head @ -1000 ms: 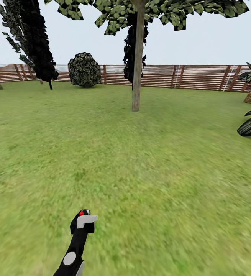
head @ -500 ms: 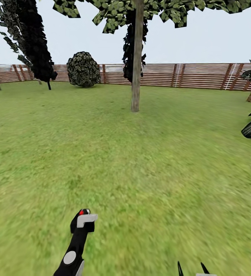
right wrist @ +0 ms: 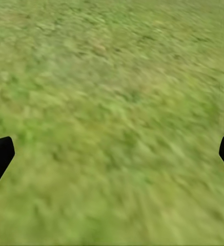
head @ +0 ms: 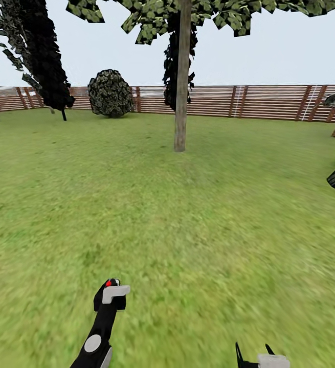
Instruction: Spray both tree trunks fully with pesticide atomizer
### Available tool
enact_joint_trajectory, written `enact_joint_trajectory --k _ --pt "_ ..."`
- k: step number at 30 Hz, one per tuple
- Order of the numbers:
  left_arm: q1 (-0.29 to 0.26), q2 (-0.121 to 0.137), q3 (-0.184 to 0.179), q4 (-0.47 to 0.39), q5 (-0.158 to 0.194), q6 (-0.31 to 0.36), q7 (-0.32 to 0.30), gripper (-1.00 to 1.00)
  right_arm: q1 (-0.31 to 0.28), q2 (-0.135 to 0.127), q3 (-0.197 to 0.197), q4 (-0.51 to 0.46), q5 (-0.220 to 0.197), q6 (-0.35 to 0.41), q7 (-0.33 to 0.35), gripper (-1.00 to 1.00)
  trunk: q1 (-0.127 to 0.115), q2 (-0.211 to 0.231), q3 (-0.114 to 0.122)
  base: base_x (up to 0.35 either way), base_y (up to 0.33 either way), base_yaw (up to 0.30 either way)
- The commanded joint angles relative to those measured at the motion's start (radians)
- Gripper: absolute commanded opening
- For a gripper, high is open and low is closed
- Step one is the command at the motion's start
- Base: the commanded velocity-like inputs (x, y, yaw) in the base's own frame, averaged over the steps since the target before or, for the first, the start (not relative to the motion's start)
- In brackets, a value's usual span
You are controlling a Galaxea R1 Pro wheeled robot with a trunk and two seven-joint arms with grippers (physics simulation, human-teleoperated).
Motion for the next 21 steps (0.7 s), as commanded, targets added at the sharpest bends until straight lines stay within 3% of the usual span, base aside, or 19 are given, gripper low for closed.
enact_joint_trajectory --k 1,21 --pt "0.000 0.000 0.000 0.000 -0.001 0.000 0.000 -1.00 -0.011 -0.001 0.000 0.000 0.000 0.026 -0.001 1.00 0.000 0.000 0.000 0.341 -0.072 0.000" --pt "0.000 0.001 0.000 -0.001 -0.001 0.000 0.000 -1.00 -0.019 0.001 0.005 0.011 0.002 0.048 0.000 1.00 0.000 0.000 0.000 0.341 -0.072 0.000"
